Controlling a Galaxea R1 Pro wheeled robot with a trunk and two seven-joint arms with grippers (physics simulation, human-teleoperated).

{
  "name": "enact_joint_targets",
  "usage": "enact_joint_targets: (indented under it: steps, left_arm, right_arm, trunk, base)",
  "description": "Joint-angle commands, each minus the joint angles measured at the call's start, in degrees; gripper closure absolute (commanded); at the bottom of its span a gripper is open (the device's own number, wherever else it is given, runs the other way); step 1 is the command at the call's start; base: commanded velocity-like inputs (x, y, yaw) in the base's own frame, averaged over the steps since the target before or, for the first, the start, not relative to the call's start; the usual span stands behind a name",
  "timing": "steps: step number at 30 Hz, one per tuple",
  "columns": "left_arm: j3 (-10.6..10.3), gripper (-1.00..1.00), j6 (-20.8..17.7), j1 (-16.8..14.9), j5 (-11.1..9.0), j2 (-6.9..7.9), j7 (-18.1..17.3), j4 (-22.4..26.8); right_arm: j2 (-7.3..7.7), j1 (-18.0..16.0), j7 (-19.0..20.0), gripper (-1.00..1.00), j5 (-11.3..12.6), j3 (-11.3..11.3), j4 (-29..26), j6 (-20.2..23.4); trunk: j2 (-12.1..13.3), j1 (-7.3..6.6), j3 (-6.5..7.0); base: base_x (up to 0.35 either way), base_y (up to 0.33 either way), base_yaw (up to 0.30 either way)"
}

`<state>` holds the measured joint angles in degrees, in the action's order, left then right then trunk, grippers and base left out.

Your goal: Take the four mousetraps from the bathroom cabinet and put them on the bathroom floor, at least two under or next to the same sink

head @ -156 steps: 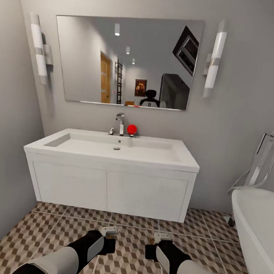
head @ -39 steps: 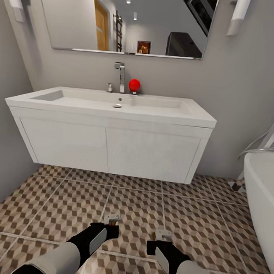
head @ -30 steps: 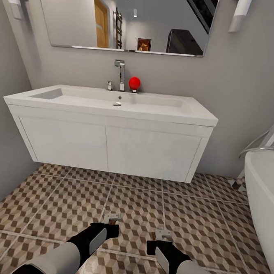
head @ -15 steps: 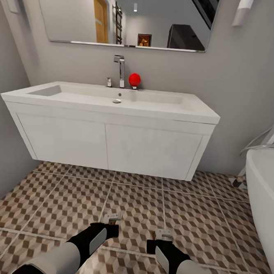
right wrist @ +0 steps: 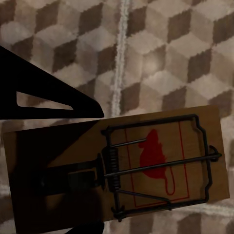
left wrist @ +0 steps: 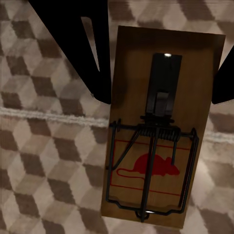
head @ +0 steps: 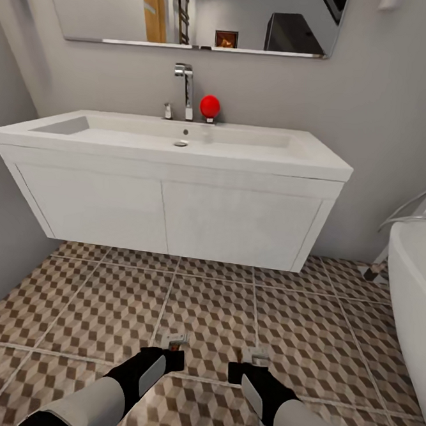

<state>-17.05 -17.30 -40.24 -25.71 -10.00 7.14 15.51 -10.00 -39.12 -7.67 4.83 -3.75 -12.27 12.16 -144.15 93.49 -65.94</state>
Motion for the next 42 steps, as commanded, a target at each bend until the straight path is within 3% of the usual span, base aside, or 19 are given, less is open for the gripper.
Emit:
enact_joint_targets:
  steps: [1, 12, 16, 42]
  left_arm:
    - [-0.3, 1.00, -0.3, 0.0, -0.2, 0.00, 0.5, 0.1]
    - [-0.3, 1.00, -0.3, 0.0, 0.0, 0.00, 0.6, 0.5]
    - [-0.4, 1.00, -0.2, 0.0, 1.1, 0.00, 0.7, 0.8]
    - [-0.6, 1.00, 0.3, -0.6, 2.1, 0.00, 0.7, 9.6]
  right_arm:
    - [0.00, 0.0, -0.3, 1.00, 0.6, -0.4, -0.5, 0.4]
    - [0.00, -4.0, -0.4, 1.00, 0.6, -0.5, -2.7, 0.8]
    - [0.00, -5.0, -0.4, 1.00, 0.6, -0.5, -2.9, 0.8]
    - [0.00, -6.7, -0.6, 1.00, 0.6, -0.5, -4.9, 0.8]
  trunk:
    - [0.0, 0.01, -0.28]
    - [-0.2, 0.29, -2.71]
    - [-0.2, 0.40, -3.60]
    - [-0.2, 0.40, -3.60]
  base:
    - [0.000, 0.000, 0.000]
    - [0.000, 0.000, 0.000]
    - [0.000, 0.000, 0.000]
    - [0.000, 0.000, 0.000]
